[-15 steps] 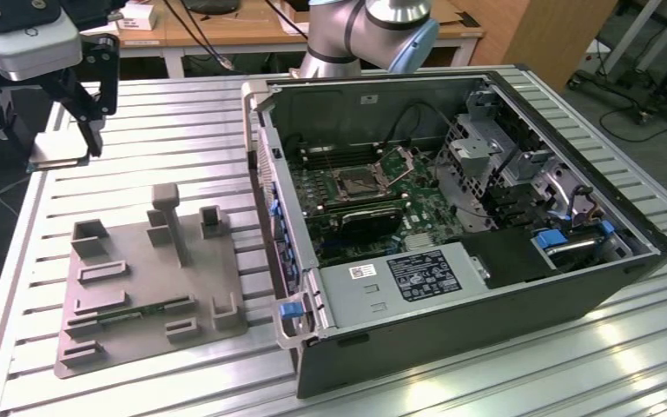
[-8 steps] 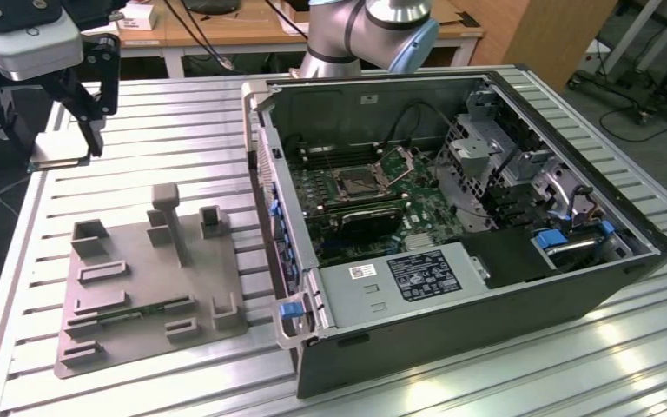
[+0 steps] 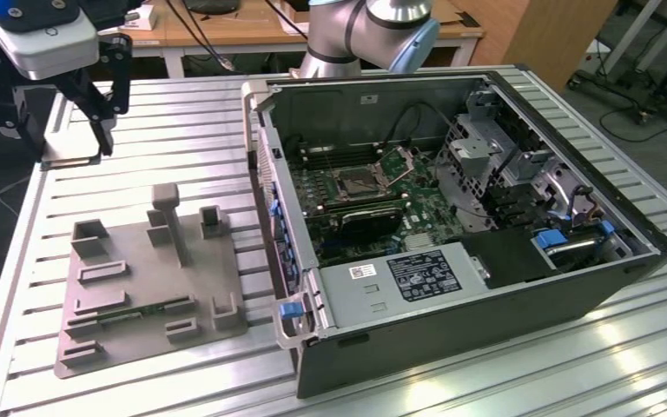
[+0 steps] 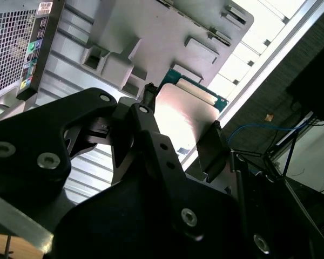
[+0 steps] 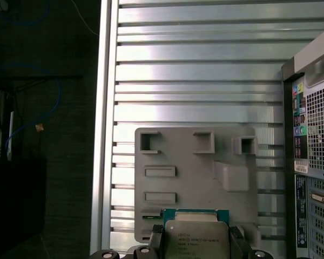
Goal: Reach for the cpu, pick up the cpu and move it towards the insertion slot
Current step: 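Pick up the cpu and move it towards the insertion slot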
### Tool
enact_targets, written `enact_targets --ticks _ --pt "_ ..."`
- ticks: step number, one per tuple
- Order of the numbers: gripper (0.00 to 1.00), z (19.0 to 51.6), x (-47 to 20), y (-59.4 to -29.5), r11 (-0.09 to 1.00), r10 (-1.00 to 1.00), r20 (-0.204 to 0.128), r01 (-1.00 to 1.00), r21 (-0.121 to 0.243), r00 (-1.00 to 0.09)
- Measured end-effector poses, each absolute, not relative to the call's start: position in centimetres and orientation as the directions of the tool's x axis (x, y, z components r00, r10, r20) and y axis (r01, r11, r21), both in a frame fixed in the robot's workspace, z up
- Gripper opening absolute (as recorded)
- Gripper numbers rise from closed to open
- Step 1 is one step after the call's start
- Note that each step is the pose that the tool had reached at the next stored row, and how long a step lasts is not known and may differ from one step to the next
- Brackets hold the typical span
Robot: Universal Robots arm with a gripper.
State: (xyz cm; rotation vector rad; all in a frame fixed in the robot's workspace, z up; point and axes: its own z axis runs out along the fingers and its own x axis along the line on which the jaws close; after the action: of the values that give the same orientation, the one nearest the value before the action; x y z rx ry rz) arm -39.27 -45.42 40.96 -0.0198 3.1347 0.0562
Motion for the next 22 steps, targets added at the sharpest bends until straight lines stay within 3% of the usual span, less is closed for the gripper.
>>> enact_targets --ticks 22 --pt "0.55 40.96 -38.66 -45.42 0.999 -0.013 -0.006 -0.013 0.036 -1.000"
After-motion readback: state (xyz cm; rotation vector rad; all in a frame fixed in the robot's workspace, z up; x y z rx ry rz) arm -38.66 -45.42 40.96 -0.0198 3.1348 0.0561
